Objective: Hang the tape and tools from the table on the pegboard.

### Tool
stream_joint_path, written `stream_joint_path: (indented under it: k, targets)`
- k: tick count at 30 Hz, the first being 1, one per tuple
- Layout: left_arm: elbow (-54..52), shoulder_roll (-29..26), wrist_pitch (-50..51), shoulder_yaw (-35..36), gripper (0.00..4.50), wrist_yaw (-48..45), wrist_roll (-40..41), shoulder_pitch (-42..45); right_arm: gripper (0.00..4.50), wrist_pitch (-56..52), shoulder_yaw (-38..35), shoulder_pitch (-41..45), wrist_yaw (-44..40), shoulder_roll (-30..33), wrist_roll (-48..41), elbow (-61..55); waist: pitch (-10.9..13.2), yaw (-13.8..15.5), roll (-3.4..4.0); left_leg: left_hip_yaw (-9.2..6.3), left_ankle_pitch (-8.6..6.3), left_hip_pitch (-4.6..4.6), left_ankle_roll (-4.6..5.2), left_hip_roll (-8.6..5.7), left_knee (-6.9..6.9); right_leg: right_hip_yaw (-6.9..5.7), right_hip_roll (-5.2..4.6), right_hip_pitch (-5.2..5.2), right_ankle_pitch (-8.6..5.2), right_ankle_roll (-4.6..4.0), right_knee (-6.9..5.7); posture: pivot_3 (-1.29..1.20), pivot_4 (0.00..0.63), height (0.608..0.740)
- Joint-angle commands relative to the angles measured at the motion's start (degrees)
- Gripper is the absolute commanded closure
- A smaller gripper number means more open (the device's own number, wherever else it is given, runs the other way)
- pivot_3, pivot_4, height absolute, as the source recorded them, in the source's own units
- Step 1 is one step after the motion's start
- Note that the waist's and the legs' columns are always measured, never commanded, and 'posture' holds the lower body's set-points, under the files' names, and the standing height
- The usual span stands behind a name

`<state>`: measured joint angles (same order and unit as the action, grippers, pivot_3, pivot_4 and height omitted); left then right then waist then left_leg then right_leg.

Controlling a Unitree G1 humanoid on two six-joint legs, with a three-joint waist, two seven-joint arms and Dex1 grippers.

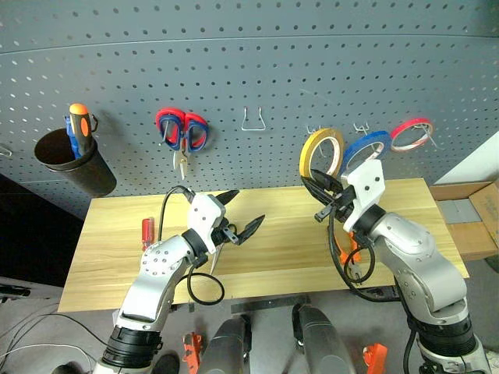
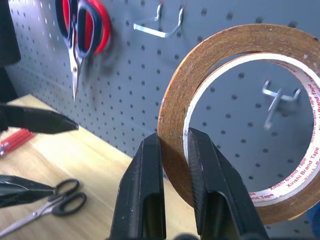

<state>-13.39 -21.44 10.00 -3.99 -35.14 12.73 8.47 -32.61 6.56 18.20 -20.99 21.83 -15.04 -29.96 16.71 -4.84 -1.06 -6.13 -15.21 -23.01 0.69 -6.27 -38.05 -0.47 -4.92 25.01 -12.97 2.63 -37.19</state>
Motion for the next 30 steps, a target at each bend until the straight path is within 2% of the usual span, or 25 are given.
stream_joint_path:
  k: [1, 6, 11, 17, 18, 19, 22, 24, 28, 30]
  targets:
    - [-3.45, -0.49, -0.44, 0.98, 0.0, 0.95, -0.16, -0.86, 4.42, 3.25, 1.91, 3.34, 0.24, -1.08, 3.0, 2.51, -0.1, -0.03, -0.02, 0.02, 0.02, 0.0, -0.03, 0.0, 0.0, 0.02, 0.01, 0.04, 0.06, 0.0, -0.03, -0.18, 0.226, 0.74]
    - [-3.74, -0.77, -0.28, 1.01, 0.0, 1.63, -0.29, -0.95, 4.42, 5.3, 3.88, 8.19, 0.29, -4.88, 5.1, 10.93, -0.28, -0.01, -0.13, 0.02, 0.17, 0.07, -0.12, 0.04, -0.01, 0.01, 0.04, 0.04, 0.14, -0.05, -0.19, -0.17, 0.228, 0.74]
    - [-4.38, -0.79, -0.04, 0.79, 0.0, 2.44, -0.46, -1.01, 4.42, 4.6, 4.06, 7.68, 0.18, -6.35, 6.52, 14.39, -0.43, 0.04, -0.31, 0.01, 0.19, 0.06, -0.13, 0.03, -0.03, 0.0, 0.04, 0.07, 0.14, -0.06, -0.26, -0.16, 0.234, 0.74]
    - [-6.68, -0.15, 0.6, -0.99, 0.0, 2.71, -0.24, -3.59, 2.51, 0.14, 3.27, 3.62, 0.62, -7.55, 5.97, 10.6, -0.45, -0.01, -0.32, 0.05, 0.19, 0.05, -0.13, 0.05, -0.02, 0.05, 0.04, 0.18, 0.14, -0.06, -0.38, -0.17, 0.247, 0.74]
    - [-6.96, -0.18, 0.84, -1.15, 0.0, 2.67, -0.2, -3.94, 2.01, -0.37, 3.06, 2.93, 0.62, -7.51, 5.84, 9.76, -0.45, 0.0, -0.32, 0.08, 0.19, 0.05, -0.13, 0.05, -0.01, 0.07, 0.04, 0.21, 0.14, -0.06, -0.4, -0.18, 0.254, 0.74]
    - [-7.09, -0.2, 0.99, -1.21, 0.0, 2.69, -0.19, -4.11, 1.83, -0.7, 2.83, 2.45, 0.64, -7.47, 5.71, 9.14, -0.45, 0.01, -0.32, 0.08, 0.19, 0.05, -0.13, 0.05, -0.02, 0.07, 0.03, 0.21, 0.14, -0.06, -0.43, -0.18, 0.254, 0.74]
    - [-7.27, -0.67, 1.36, -1.34, 0.0, 2.22, -0.02, -4.58, 0.89, -2.03, 1.42, 0.82, 1.48, -7.34, 5.55, 6.97, -0.45, 0.0, -0.32, 0.09, 0.19, 0.06, -0.12, 0.05, -0.05, 0.07, 0.03, 0.19, 0.14, -0.06, -0.47, -0.18, 0.272, 0.74]
    - [-6.79, -1.5, 1.64, -1.83, 0.0, 1.25, -0.31, -5.02, 0.18, -4.48, -0.71, -2.44, -0.35, -5.18, 3.66, 4.41, -0.44, 0.02, -0.32, 0.09, 0.18, 0.08, -0.1, 0.05, -0.06, 0.07, 0.03, 0.17, 0.13, -0.06, -0.48, -0.18, 0.277, 0.74]
    - [-5.22, -4.8, -0.12, -5.16, 0.0, -2.51, -2.96, -6.58, 0.08, -13.8, -7.34, -12.7, -7.17, 3.39, -2.98, 1.3, -0.42, 0.55, -0.33, 0.03, 0.16, 0.04, -0.08, 0.03, -0.03, 0.02, 0.0, 0.13, 0.12, -0.06, -0.36, -0.18, 0.297, 0.74]
    - [-4.4, -5.59, -0.94, -6.83, 0.0, -3.65, -4.03, -7.08, 0.08, -18.69, -10.26, -16.04, -6.95, 6.9, -3.62, 2.19, -0.37, 0.54, -0.3, 0.05, 0.04, 0.02, 0.14, 0.02, -0.02, 0.03, -0.01, 0.1, 0.12, -0.06, -0.24, -0.19, 0.312, 0.74]
